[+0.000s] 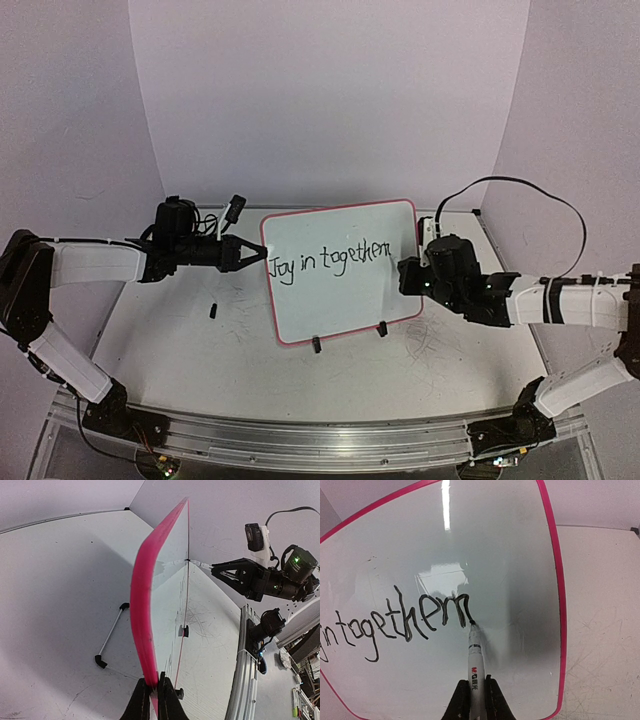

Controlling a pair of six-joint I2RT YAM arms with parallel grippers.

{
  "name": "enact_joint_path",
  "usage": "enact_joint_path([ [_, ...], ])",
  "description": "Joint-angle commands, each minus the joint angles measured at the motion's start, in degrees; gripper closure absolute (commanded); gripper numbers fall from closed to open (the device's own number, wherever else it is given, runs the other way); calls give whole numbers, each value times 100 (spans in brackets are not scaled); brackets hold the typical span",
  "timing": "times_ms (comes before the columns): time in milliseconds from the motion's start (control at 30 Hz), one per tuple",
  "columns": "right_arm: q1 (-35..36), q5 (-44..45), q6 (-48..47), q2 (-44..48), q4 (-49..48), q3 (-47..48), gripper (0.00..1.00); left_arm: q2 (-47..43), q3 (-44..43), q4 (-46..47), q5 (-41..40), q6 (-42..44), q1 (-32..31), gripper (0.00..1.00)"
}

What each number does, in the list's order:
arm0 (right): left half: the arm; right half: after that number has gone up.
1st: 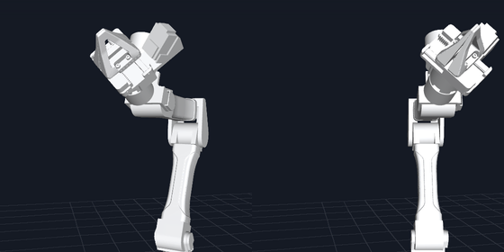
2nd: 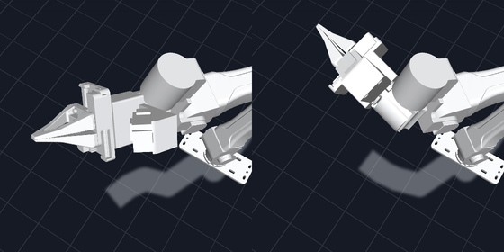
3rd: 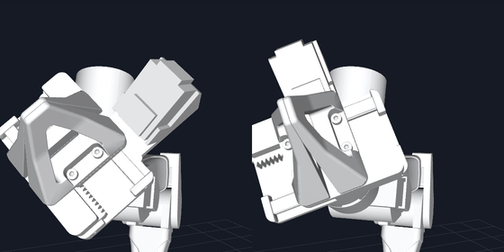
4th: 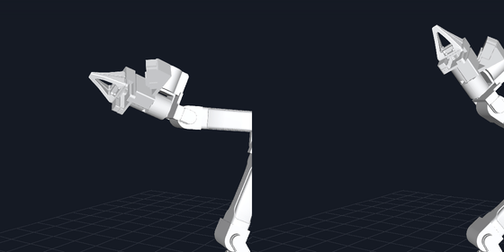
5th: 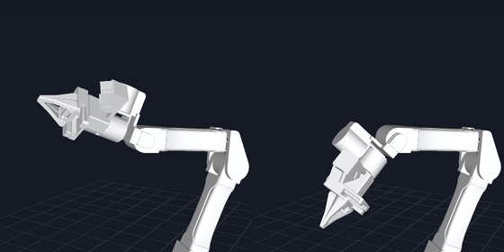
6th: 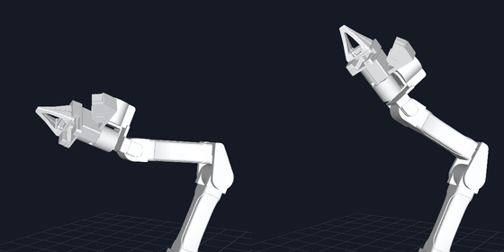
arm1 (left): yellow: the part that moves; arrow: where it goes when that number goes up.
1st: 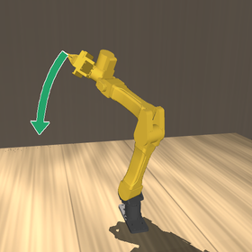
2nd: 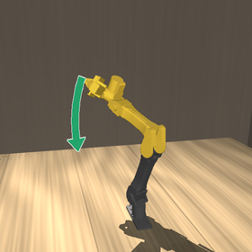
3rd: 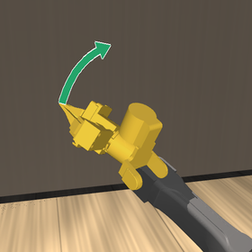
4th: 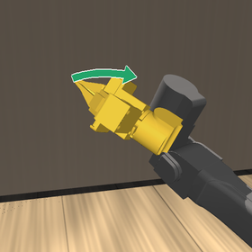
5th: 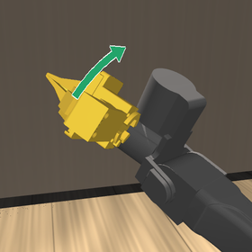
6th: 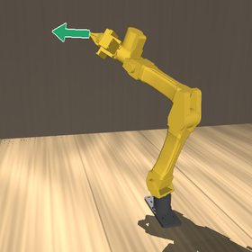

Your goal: Write a sentence on the whiteboard

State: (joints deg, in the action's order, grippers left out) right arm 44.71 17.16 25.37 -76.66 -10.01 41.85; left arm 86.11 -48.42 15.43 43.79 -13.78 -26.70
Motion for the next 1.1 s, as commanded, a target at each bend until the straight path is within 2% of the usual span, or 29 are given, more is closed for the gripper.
enact_joint_path([
  [0,-40,-85,-36,361,-174,11,100,-153,-240,-61,39,209,-112,100],
  [633,-155,-109,-117,24,-361,94,100,-168,-219,-75,24,254,-118,100],
  [1067,-162,526,18,60,-224,93,100,-186,-229,-88,15,270,-116,100],
])
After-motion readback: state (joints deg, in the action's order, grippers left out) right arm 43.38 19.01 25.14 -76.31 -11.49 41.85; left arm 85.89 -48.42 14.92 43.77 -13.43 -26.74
